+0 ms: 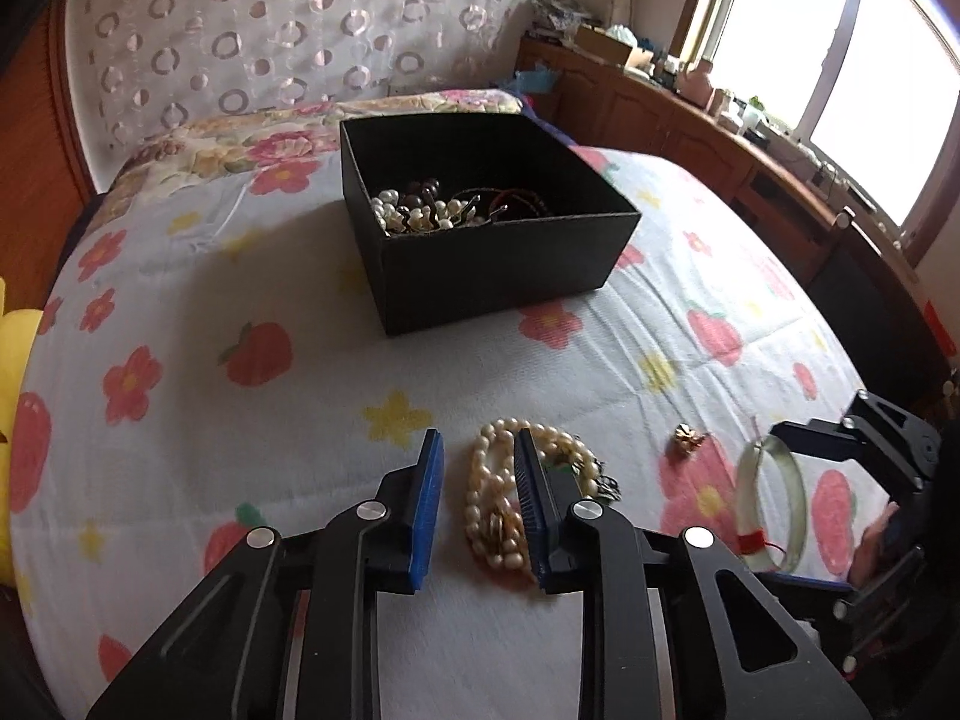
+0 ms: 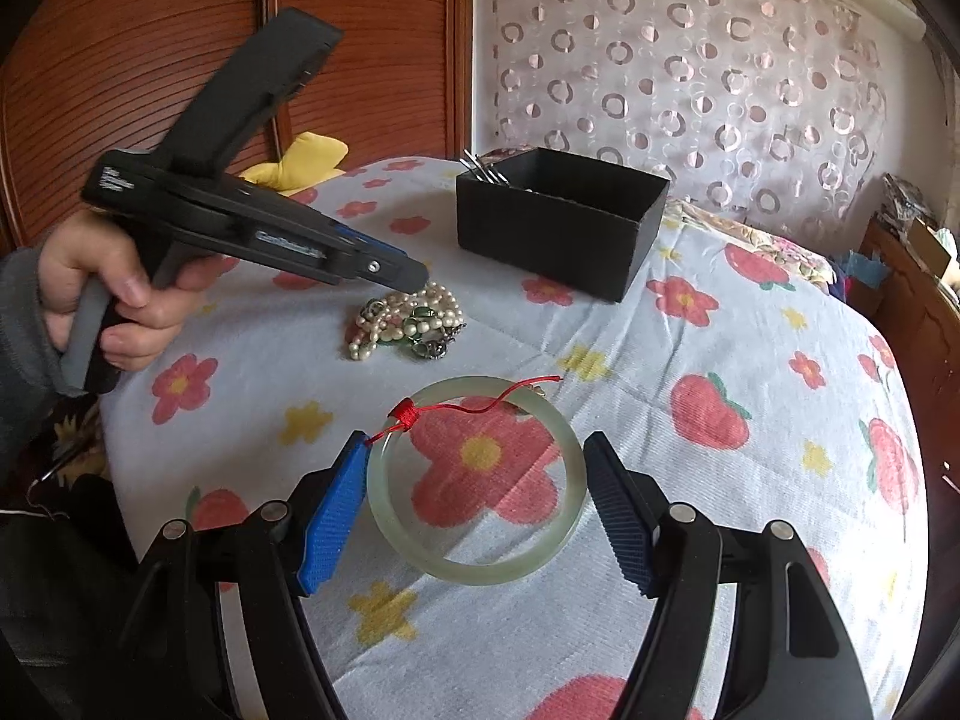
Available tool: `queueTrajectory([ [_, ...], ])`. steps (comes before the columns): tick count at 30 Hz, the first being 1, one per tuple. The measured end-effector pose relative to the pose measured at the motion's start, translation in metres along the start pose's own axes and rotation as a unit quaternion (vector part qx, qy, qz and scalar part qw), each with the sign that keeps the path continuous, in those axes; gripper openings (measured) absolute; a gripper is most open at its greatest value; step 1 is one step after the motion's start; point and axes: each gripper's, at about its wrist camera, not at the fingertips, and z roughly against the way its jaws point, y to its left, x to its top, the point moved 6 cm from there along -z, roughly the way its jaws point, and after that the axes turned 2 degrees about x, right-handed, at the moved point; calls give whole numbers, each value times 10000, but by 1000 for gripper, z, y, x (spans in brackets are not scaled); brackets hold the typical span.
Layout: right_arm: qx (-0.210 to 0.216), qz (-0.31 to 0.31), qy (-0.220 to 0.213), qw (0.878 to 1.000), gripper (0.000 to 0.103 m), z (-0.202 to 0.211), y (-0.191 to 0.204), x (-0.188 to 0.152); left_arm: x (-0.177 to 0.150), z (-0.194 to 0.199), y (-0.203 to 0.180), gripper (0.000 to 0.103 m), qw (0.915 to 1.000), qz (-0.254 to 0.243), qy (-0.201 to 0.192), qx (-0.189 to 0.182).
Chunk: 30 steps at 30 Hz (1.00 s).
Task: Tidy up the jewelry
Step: 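Close the left tool on the pearl bracelet while the right tool grips the jade bangle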
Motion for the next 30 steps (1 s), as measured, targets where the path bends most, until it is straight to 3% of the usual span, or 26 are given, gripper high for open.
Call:
queueTrajectory([
  [7,1,-20,-28,10000,74,-1,0,0,3,-9,-7,20,9996,-258,126,72],
  [9,-3,-15,-37,10000,74,0,1,0,3,-8,-11,9,9993,-342,128,-45],
  [13,-2,-23,-48,10000,74,0,0,0,0,-4,-17,4,9988,-491,82,-18],
  [30,-6,-39,-52,10000,74,0,1,0,21,87,-41,4,9936,-417,-1028,-208],
])
